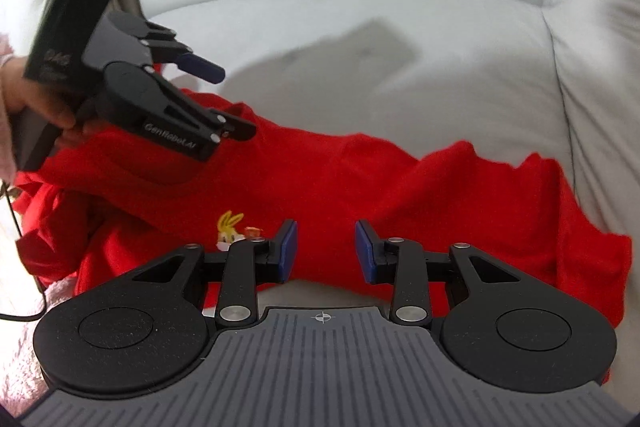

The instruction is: Fold clothes

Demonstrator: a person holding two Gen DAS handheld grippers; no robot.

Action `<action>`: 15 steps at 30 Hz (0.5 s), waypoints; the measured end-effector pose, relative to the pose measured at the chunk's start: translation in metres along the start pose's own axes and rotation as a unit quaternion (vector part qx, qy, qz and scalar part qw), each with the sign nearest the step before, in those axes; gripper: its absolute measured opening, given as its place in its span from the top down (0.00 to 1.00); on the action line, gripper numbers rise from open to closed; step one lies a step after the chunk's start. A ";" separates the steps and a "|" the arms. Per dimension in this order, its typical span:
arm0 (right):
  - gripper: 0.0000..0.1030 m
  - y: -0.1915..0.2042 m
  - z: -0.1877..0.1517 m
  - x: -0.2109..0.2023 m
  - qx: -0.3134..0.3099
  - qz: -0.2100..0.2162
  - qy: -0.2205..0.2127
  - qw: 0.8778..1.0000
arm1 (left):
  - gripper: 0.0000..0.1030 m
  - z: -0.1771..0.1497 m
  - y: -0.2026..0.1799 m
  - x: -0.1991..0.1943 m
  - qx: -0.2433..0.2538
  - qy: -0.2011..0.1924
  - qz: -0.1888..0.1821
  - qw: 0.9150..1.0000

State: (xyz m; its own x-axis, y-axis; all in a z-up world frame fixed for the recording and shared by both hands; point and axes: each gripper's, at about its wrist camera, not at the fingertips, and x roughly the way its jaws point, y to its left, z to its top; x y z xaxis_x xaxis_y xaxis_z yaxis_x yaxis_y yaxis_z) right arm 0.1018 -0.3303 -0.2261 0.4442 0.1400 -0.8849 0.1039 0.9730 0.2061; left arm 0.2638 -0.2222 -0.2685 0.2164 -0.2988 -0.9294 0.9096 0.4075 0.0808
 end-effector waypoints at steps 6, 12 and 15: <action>0.63 -0.003 -0.003 0.000 0.009 -0.012 0.006 1.000 | 0.82 0.005 -0.020 0.014 0.045 0.030 -0.038 0.998; 0.63 -0.001 -0.001 -0.015 0.012 -0.018 -0.008 1.000 | 0.93 0.011 -0.028 -0.039 0.002 -0.020 -0.034 0.999; 0.63 0.007 -0.002 -0.031 0.008 -0.008 -0.023 1.000 | 0.94 0.031 -0.017 -0.095 -0.076 -0.070 -0.039 0.994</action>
State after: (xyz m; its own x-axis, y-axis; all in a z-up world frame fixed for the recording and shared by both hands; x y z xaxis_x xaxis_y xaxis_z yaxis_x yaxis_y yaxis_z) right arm 0.0870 -0.3277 -0.1976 0.4823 0.1162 -0.8682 0.1255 0.9718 0.1998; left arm 0.2392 -0.2274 -0.1706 0.2045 -0.4474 -0.8707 0.8637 0.5011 -0.0546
